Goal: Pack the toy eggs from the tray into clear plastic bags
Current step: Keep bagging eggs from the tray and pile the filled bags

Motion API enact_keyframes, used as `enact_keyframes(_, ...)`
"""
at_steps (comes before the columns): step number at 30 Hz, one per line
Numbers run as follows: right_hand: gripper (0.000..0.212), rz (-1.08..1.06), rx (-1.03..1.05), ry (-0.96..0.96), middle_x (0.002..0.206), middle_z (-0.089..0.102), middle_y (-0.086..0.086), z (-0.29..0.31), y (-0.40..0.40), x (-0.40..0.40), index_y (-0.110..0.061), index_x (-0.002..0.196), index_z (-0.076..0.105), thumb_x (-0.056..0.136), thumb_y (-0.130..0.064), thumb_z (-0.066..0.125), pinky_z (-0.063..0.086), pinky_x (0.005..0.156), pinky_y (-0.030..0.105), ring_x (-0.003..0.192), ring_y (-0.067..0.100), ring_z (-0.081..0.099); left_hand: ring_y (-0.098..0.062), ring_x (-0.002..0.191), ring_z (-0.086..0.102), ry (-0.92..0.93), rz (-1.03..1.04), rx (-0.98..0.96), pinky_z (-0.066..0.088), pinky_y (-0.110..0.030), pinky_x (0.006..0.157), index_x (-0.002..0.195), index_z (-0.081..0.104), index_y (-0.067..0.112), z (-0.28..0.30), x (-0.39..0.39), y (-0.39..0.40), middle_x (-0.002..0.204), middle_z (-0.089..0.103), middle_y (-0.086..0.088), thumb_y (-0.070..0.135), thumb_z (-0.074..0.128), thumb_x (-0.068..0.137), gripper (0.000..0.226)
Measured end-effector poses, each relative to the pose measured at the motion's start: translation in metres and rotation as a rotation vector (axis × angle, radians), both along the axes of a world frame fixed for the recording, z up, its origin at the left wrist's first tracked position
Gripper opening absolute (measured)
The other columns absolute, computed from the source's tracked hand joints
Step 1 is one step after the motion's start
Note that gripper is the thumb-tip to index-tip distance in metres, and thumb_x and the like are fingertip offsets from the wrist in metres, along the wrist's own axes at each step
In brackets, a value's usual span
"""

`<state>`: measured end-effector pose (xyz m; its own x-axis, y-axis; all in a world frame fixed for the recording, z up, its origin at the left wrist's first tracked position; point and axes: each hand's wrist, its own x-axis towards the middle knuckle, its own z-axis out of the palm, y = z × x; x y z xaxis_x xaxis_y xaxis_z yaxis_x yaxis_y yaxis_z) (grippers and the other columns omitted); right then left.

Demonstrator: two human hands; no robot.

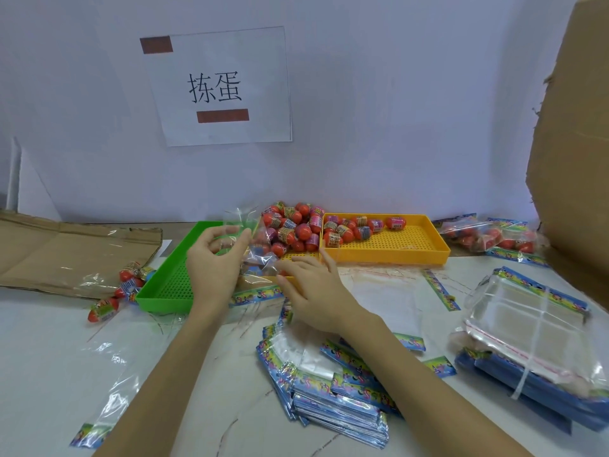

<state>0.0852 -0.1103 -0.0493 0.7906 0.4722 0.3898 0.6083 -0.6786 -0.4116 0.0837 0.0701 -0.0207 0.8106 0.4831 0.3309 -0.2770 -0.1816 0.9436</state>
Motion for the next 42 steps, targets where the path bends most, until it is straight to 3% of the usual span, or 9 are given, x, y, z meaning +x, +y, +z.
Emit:
enact_keyframes(5, 0.024, -0.090, 0.151, -0.051, 0.116, 0.071, -0.014, 0.000, 0.002, 0.000, -0.032, 0.125, 0.066, 0.108, -0.033, 0.050, 0.016, 0.117, 0.046, 0.123, 0.013, 0.052, -0.032, 0.077, 0.077, 0.002, -0.003, 0.012, 0.057, -0.040, 0.062, 0.104, 0.074, 0.024, 0.000, 0.000, -0.001, 0.095, 0.080, -0.006, 0.035, 0.084, 0.089, 0.021)
enact_keyframes(9, 0.015, -0.129, 0.399, 0.004, 0.106, 0.072, -0.012, 0.003, -0.003, 0.004, -0.028, 0.114, 0.071, 0.101, -0.031, 0.064, 0.037, 0.105, 0.048, 0.109, 0.012, 0.062, -0.032, 0.080, 0.076, -0.001, -0.032, 0.013, 0.063, -0.060, 0.067, 0.102, 0.075, 0.025, 0.003, -0.004, -0.003, 0.090, 0.079, -0.002, 0.034, 0.084, 0.089, 0.018)
enact_keyframes(13, 0.024, -0.079, 0.142, 0.037, 0.129, 0.065, -0.012, 0.001, -0.001, 0.000, -0.037, 0.126, 0.065, 0.106, -0.038, 0.051, 0.019, 0.110, 0.039, 0.129, 0.013, 0.049, -0.016, 0.069, 0.072, -0.006, -0.034, 0.036, 0.062, -0.047, 0.062, 0.103, 0.075, 0.023, 0.004, -0.006, -0.006, 0.086, 0.078, 0.001, 0.033, 0.085, 0.088, 0.020)
enact_keyframes(17, 0.028, -0.065, 0.053, -0.055, 0.119, 0.069, -0.011, -0.003, 0.001, -0.004, -0.039, 0.127, 0.065, 0.107, -0.032, 0.048, 0.013, 0.110, 0.044, 0.125, 0.016, 0.049, -0.012, 0.062, 0.074, -0.014, -0.049, 0.044, 0.054, -0.024, 0.050, 0.105, 0.074, 0.020, 0.004, -0.006, -0.006, 0.089, 0.079, -0.003, 0.029, 0.084, 0.089, 0.021)
enact_keyframes(25, 0.014, -0.152, 0.457, 0.016, 0.112, 0.055, 0.005, 0.010, -0.010, 0.002, -0.021, 0.110, 0.077, 0.099, -0.018, 0.068, 0.048, 0.097, 0.039, 0.106, 0.017, 0.054, -0.026, 0.068, 0.078, 0.010, -0.249, 0.012, 0.063, -0.035, 0.055, 0.106, 0.074, 0.020, 0.010, -0.012, -0.011, 0.090, 0.082, -0.003, 0.023, 0.083, 0.090, 0.018)
enact_keyframes(29, 0.048, -0.231, 0.752, -0.039, 0.109, 0.058, 0.002, 0.032, -0.021, -0.002, -0.030, 0.143, 0.060, 0.098, -0.020, 0.071, 0.052, 0.087, 0.020, 0.097, 0.011, 0.059, -0.023, 0.064, 0.076, 0.074, -0.399, 0.063, 0.059, -0.029, 0.055, 0.107, 0.074, 0.013, 0.008, -0.012, -0.018, 0.088, 0.081, -0.008, 0.020, 0.086, 0.086, 0.025)
enact_keyframes(32, 0.046, -0.227, 0.920, -0.085, 0.113, 0.064, -0.001, 0.048, -0.027, -0.009, -0.025, 0.141, 0.062, 0.096, -0.020, 0.073, 0.057, 0.091, 0.027, 0.104, 0.010, 0.065, -0.024, 0.066, 0.077, 0.080, -0.456, 0.136, 0.060, -0.025, 0.059, 0.105, 0.074, 0.015, 0.006, -0.013, -0.020, 0.090, 0.081, -0.005, 0.022, 0.089, 0.083, 0.028)
enact_keyframes(36, 0.027, -0.141, 0.678, -0.252, 0.114, 0.066, -0.004, 0.057, -0.031, -0.019, -0.018, 0.119, 0.075, 0.092, -0.016, 0.078, 0.056, 0.092, 0.028, 0.108, 0.008, 0.063, -0.027, 0.075, 0.079, 0.051, -0.539, 0.223, 0.063, -0.028, 0.068, 0.109, 0.074, 0.024, 0.004, -0.015, -0.020, 0.095, 0.082, -0.001, 0.029, 0.090, 0.081, 0.032)
enact_keyframes(42, 0.029, -0.101, 0.281, -0.435, 0.117, 0.067, 0.002, 0.056, -0.030, -0.022, -0.014, 0.120, 0.074, 0.091, -0.008, 0.076, 0.054, 0.091, 0.031, 0.110, 0.020, 0.062, -0.029, 0.076, 0.080, 0.024, -0.586, 0.157, 0.062, -0.027, 0.065, 0.113, 0.073, 0.024, 0.004, -0.015, -0.024, 0.101, 0.081, -0.001, 0.025, 0.089, 0.082, 0.034)
